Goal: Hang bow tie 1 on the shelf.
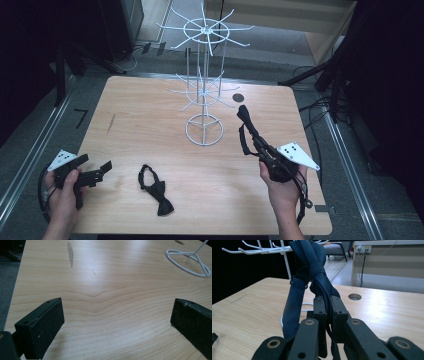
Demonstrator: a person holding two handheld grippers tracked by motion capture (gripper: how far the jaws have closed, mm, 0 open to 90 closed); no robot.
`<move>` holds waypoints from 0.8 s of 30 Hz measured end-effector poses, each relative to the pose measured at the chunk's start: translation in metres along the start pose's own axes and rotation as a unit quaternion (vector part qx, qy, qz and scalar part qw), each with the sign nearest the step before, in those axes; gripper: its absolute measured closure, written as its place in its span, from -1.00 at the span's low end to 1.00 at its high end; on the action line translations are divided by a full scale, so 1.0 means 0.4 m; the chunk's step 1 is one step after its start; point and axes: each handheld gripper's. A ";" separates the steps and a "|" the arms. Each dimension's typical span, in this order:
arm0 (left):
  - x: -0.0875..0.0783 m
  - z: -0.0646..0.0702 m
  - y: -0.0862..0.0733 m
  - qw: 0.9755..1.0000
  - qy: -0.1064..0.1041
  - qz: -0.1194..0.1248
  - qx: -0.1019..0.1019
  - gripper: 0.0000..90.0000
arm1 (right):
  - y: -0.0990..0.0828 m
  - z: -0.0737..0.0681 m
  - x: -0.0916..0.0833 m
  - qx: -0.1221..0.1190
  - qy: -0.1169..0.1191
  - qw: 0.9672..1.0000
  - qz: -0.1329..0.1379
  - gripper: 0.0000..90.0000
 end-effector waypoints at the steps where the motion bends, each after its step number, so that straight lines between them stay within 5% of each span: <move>1: 0.000 0.000 0.000 1.000 0.000 0.000 0.000 -1.00 | 0.004 -0.002 0.002 0.001 0.000 1.000 0.004 0.90; 24: 0.000 -0.001 0.000 1.000 0.000 -0.001 0.000 -1.00 | 0.033 -0.023 0.036 0.015 0.002 1.000 0.027 0.90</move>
Point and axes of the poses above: each handheld gripper's, and its own axes: x roughly forward along the jaws, y roughly out of its top, z roughly to its right, and after that the axes turned 7 degrees about z, right-handed
